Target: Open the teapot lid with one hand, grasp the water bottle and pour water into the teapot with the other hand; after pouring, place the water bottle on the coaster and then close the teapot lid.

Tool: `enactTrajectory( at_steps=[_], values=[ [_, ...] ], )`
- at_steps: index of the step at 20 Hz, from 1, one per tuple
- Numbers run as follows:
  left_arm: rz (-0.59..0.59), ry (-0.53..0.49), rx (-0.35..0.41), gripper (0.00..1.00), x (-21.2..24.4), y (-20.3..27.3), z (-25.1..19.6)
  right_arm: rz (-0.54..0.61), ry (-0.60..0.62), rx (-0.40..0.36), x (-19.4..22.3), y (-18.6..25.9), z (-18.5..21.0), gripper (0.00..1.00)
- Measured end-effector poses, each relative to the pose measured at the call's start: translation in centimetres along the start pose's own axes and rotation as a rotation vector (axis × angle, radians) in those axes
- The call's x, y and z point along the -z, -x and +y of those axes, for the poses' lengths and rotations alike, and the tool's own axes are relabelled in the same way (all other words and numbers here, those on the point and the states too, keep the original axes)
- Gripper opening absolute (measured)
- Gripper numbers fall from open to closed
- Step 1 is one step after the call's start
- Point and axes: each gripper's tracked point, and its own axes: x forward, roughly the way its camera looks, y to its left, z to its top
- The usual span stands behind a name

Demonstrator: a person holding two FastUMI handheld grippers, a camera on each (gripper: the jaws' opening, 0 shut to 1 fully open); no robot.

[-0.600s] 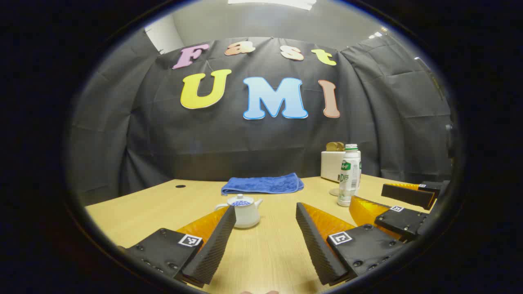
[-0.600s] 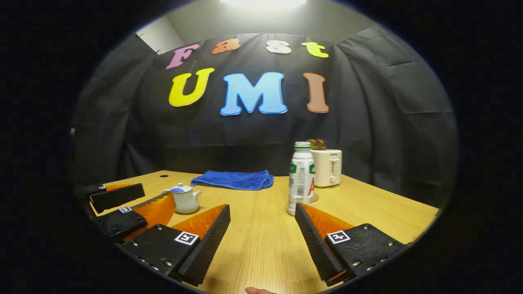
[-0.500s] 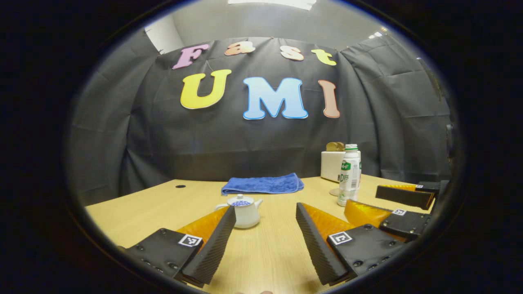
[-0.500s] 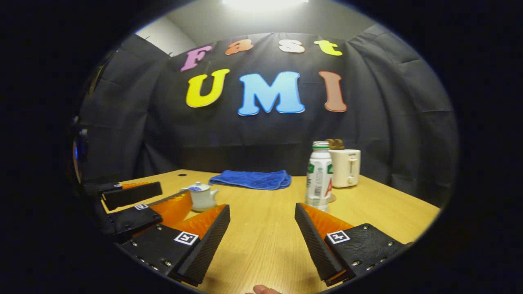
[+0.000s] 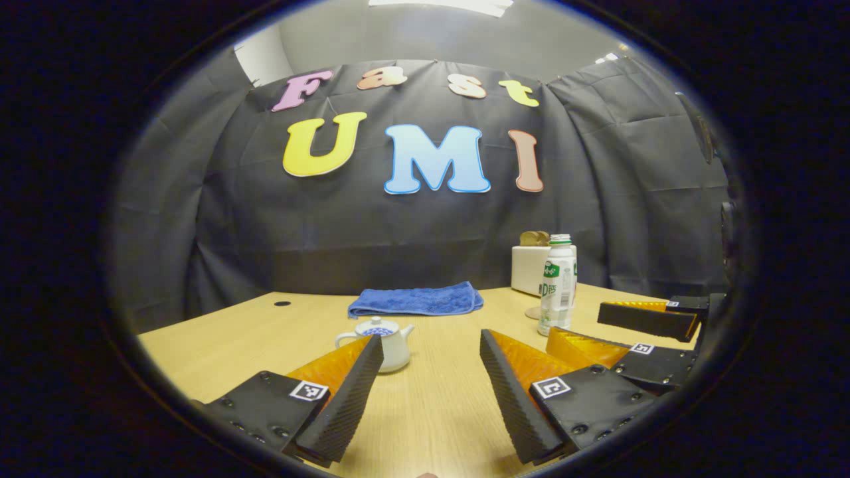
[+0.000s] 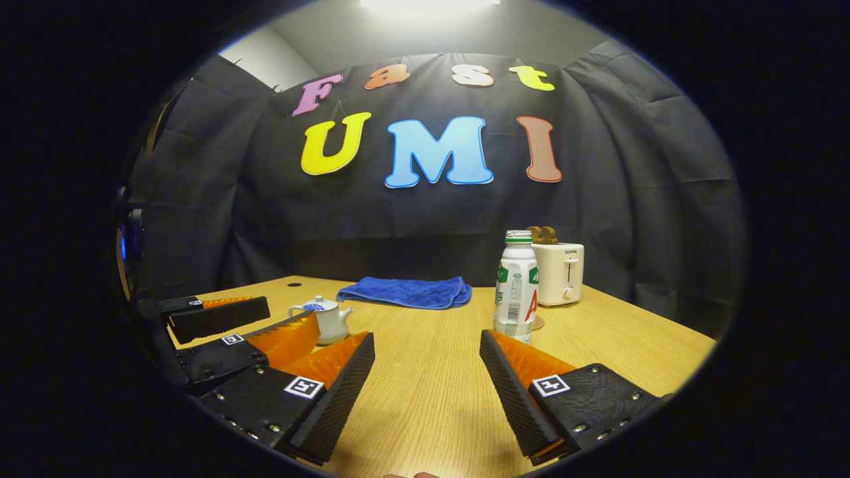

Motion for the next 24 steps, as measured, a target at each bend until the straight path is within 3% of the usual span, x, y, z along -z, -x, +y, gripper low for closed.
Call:
enactTrajectory(
  at_steps=[4,12,16,20,24],
  values=[
    [0.002,-0.003,-0.054,1.00,-0.1,0.5,0.2,0.001,-0.005,0.059,0.0,-0.1,-0.8,0.97],
    [0.002,-0.001,-0.042,1.00,-0.1,0.1,0.1,-0.001,-0.003,0.045,0.0,-0.1,-0.6,0.97],
    [0.008,0.000,-0.083,1.00,0.1,-0.6,2.3,-0.002,-0.002,0.028,0.0,-0.4,-1.3,0.97],
    [-0.002,0.059,-0.115,1.00,-0.8,-3.6,6.1,-0.002,-0.003,0.035,0.0,-0.8,-2.4,0.97],
    [0.072,0.086,-0.123,0.99,0.3,-8.2,7.9,-0.003,-0.003,0.033,0.0,-0.7,-2.1,0.97]
  ],
)
